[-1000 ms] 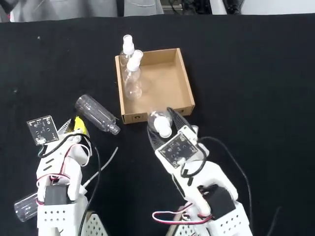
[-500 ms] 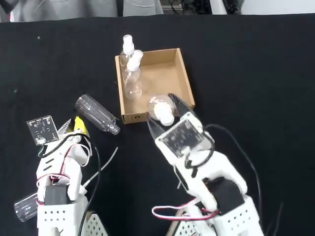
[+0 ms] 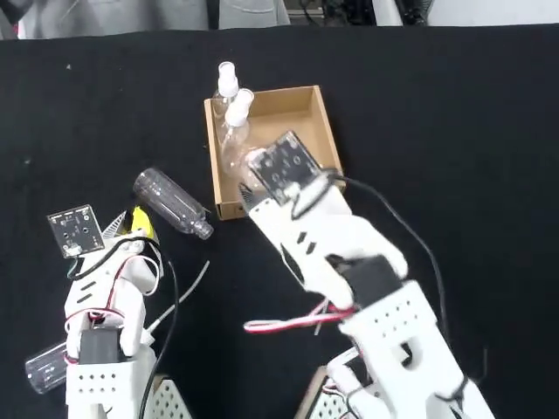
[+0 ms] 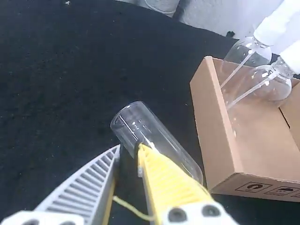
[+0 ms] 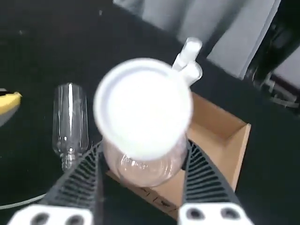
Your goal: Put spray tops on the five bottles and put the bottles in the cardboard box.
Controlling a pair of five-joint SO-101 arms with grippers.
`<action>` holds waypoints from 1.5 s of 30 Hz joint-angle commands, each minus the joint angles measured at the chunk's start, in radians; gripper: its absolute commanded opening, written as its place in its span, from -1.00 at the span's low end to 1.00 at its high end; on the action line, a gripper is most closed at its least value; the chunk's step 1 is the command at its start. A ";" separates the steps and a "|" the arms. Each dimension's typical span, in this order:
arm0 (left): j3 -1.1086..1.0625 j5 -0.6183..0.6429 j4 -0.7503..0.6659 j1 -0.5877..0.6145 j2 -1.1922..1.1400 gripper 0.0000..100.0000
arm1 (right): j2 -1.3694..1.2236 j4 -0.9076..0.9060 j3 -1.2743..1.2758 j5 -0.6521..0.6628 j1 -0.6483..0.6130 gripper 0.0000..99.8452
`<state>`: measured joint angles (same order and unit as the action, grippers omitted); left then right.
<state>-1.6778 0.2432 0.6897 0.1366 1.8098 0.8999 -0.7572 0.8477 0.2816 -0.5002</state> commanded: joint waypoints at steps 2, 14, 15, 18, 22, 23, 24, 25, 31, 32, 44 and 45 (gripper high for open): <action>-0.024 -0.012 -0.015 0.002 0.005 -0.89 | -0.111 0.014 -0.120 -0.011 -0.023 -0.85; -0.024 -0.012 -0.014 0.002 0.005 -0.89 | -0.271 0.215 -0.101 -0.086 -0.021 -0.85; -0.024 -0.012 -0.014 0.002 0.005 -0.89 | -0.285 0.226 -0.101 -0.087 -0.021 -0.85; -0.024 -0.012 -0.015 0.002 0.005 -0.89 | -0.331 0.262 -0.099 -0.089 -0.021 -0.85; -0.024 -0.012 -0.015 0.002 0.005 -0.89 | -0.394 0.298 -0.097 -0.092 -0.021 -0.85; -0.024 -0.012 -0.015 0.002 0.005 -0.89 | -0.407 0.308 -0.097 -0.107 -0.021 -0.85; -0.024 -0.012 -0.015 0.002 0.005 -0.89 | -0.421 0.322 -0.097 -0.124 -0.021 -0.85; -0.024 -0.012 -0.015 0.002 0.005 -0.89 | -0.432 0.334 -0.097 -0.135 -0.021 -0.85; -0.024 -0.012 -0.015 0.002 0.005 -0.89 | -0.490 0.361 -0.097 -0.144 -0.021 -0.85; -0.024 -0.012 -0.015 0.002 0.005 -0.89 | -0.498 0.361 -0.097 -0.144 -0.021 -0.85; -0.024 -0.012 -0.014 0.002 0.005 -0.89 | -0.619 0.457 -0.074 -0.144 -0.021 -0.84; -0.024 -0.012 -0.014 0.002 0.005 -0.89 | -0.628 0.466 -0.073 -0.144 -0.021 -0.84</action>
<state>-1.6778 0.2432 0.6897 0.1366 1.8098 0.2739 -0.3445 0.8063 0.1435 -0.5017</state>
